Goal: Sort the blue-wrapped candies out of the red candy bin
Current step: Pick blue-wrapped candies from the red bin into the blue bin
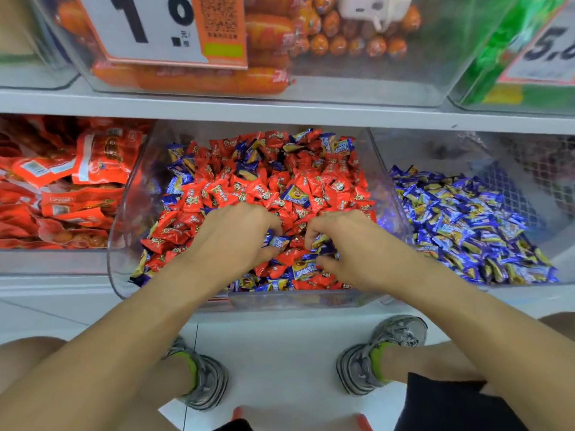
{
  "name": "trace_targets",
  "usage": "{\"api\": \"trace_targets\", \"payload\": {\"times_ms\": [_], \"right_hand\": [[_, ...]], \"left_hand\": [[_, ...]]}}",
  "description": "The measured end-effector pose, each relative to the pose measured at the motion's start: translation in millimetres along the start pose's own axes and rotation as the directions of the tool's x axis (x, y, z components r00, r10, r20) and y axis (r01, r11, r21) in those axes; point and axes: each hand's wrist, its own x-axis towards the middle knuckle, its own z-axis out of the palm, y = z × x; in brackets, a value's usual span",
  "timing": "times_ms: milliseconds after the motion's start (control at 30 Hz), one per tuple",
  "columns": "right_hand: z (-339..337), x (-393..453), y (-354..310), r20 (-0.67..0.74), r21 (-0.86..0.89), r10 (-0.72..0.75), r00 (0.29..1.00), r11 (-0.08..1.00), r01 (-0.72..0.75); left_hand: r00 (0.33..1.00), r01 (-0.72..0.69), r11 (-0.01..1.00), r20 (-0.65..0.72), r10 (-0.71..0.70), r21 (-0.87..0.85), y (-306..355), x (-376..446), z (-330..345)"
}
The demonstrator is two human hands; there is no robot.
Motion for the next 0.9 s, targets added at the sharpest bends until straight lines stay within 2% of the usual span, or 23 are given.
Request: {"api": "trace_targets", "payload": {"times_ms": [100,200,267,367,467,567,633,700,800,900], "right_hand": [[-6.5,-3.9,3.7,-0.013,0.108,0.040,0.999,0.993,-0.039],[-15.7,-6.8,7.6,-0.155,0.317,0.123,0.980,0.946,-0.068],[-23.8,-11.4,7.6,-0.262,0.478,0.202,0.944,0.877,-0.055],[-31.1,-19.4,4.3,-0.335,0.730,0.307,0.891,0.682,0.040],[-30.8,-28.4,3.2,-0.376,0.862,0.384,0.843,0.478,0.167],[-31.4,-41.8,14.6,-0.410,0.885,0.472,0.781,0.414,0.214],[-35.5,-54.2,29.6,-0.439,0.874,0.515,0.736,0.435,0.217],[-40.7,-67.3,48.2,-0.426,0.882,0.556,0.714,0.431,0.190],[-45.8,-77.7,71.0,-0.340,0.919,0.569,0.749,0.371,0.136],[-46.3,-70.4,80.9,-0.286,0.909,0.534,0.796,0.413,0.050]], "left_hand": [[0.999,0.029,0.993,-0.015,-0.030,-0.116,-2.7,-3.9,1.7],[0.992,0.106,0.895,-0.018,-0.127,-0.434,-2.5,-13.4,-8.2],[0.981,0.139,0.759,-0.016,-0.194,-0.636,4.6,-19.4,-21.7],[0.966,0.186,0.456,0.077,-0.247,-0.871,22.2,-20.5,-35.6],[0.961,0.229,0.235,0.181,-0.209,-0.944,55.2,-10.5,-43.2],[0.953,0.248,0.063,0.232,-0.197,-0.967,97.1,6.6,-48.6],[0.951,0.249,0.027,0.239,-0.194,-0.968,121.6,22.2,-47.2],[0.946,0.261,0.032,0.249,-0.207,-0.965,140.0,39.3,-42.4],[0.946,0.257,0.134,0.221,-0.237,-0.957,158.2,57.7,-35.2],[0.942,0.241,0.234,0.169,-0.292,-0.942,160.4,60.6,-30.8]]}}
